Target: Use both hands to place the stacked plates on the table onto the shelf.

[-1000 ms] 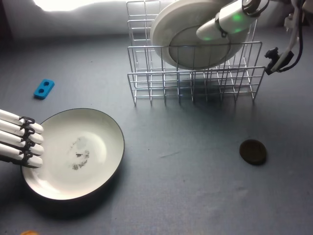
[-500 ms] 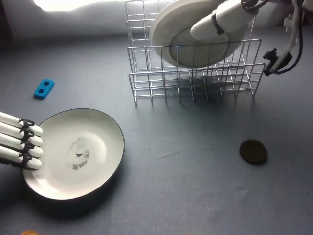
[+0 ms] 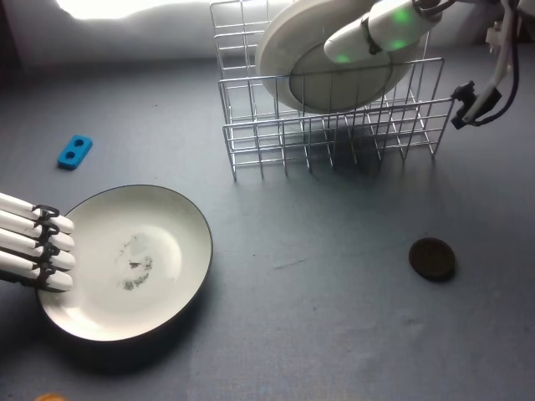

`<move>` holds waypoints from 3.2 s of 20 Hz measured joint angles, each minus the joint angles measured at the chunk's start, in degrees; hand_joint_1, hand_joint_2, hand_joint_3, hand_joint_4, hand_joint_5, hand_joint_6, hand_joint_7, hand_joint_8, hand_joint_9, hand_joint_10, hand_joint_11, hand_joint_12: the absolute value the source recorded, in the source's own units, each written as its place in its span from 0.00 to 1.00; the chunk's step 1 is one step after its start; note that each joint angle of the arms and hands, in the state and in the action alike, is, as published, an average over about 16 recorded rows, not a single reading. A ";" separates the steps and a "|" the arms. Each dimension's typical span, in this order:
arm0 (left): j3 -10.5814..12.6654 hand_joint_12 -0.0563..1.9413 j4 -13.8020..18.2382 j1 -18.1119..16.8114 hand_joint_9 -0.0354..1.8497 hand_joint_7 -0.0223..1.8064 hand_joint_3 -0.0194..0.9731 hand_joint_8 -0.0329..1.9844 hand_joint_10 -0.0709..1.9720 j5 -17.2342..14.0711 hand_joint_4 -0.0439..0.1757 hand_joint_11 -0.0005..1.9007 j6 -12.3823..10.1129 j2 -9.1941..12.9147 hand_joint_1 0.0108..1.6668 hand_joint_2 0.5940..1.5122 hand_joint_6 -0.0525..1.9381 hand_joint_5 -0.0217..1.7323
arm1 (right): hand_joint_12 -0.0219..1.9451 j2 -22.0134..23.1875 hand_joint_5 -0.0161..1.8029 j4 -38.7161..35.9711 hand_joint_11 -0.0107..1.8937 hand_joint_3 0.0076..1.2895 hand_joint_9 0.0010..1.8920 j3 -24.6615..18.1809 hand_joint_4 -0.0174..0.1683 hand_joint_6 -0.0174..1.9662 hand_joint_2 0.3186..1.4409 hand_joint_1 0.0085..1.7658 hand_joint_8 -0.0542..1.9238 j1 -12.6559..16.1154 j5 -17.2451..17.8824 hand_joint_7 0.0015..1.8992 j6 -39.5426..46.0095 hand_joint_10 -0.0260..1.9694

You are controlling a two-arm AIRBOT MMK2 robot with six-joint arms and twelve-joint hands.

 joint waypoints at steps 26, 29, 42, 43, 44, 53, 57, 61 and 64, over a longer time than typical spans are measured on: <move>1.17 0.02 -0.08 -0.08 0.04 0.05 0.04 0.02 0.04 -1.05 0.20 0.01 -0.04 -0.24 0.00 0.56 0.03 0.06 | 0.54 0.73 0.19 -0.52 0.02 0.00 0.23 -0.94 0.07 0.02 0.61 0.56 0.04 1.74 -0.38 0.23 -1.93 0.04; 1.20 0.02 -0.11 -0.06 0.04 0.05 0.04 0.02 0.04 -1.11 0.20 0.01 -0.04 -0.25 0.00 0.56 0.03 0.06 | 0.53 0.97 0.18 -0.56 0.02 0.00 0.24 -0.97 0.07 0.02 0.61 0.56 0.04 2.29 -0.37 0.23 -1.98 0.04; 1.20 0.02 -0.52 0.56 0.04 0.05 0.04 0.02 0.04 -1.22 0.20 0.01 -0.04 -0.26 0.00 0.56 0.03 0.06 | 0.50 4.20 0.18 -1.70 0.01 0.00 0.24 -6.28 0.07 0.02 0.62 0.56 0.04 6.89 0.95 0.23 -9.02 0.03; 1.19 0.02 -0.61 0.72 0.03 0.04 0.04 0.02 0.04 -1.23 0.20 0.01 -0.03 -0.26 0.00 0.56 0.03 0.06 | 0.50 4.57 0.18 -1.85 0.01 0.00 0.24 -7.34 0.07 0.02 0.62 0.56 0.04 7.19 1.09 0.23 -10.56 0.03; 1.19 0.02 -0.71 0.91 0.03 0.04 0.04 0.02 0.04 -1.24 0.20 0.01 -0.02 -0.27 0.00 0.56 0.03 0.06 | 0.50 4.95 0.18 -2.01 0.01 0.00 0.24 -8.47 0.07 0.02 0.62 0.56 0.04 7.45 1.19 0.23 -12.23 0.03; 0.88 0.02 -2.27 3.96 0.03 0.04 0.04 0.02 0.04 -0.95 0.18 0.01 0.16 -0.55 0.00 0.56 0.02 0.05 | 0.31 8.75 0.09 -2.40 0.02 0.00 0.13 -20.85 0.08 0.02 0.55 0.56 0.04 7.83 0.39 0.12 -31.19 0.03; 0.64 0.02 -3.21 5.58 0.03 0.04 0.04 0.02 0.04 -0.68 0.17 0.01 0.34 -0.72 0.00 0.55 0.02 0.05 | 0.19 10.02 0.05 1.53 0.02 0.00 0.08 -26.43 0.09 0.02 0.52 0.58 0.04 6.54 -0.39 0.07 -42.25 0.02; 0.35 0.02 -4.05 7.01 0.03 0.04 0.04 0.02 0.04 -0.37 0.17 0.01 0.53 -0.88 0.00 0.55 0.02 0.04 | 0.06 11.08 0.02 5.92 0.02 0.00 0.02 -31.16 0.10 0.02 0.50 0.60 0.04 4.43 0.47 0.02 -53.34 0.02; 0.16 0.02 -4.65 7.97 0.03 0.04 0.04 0.01 0.04 -0.16 0.16 0.01 0.70 -0.98 0.00 0.56 0.02 0.04 | 0.02 11.29 0.02 9.19 0.02 0.00 0.01 -34.10 0.10 0.02 0.50 0.62 0.04 2.28 1.76 0.01 -61.26 0.02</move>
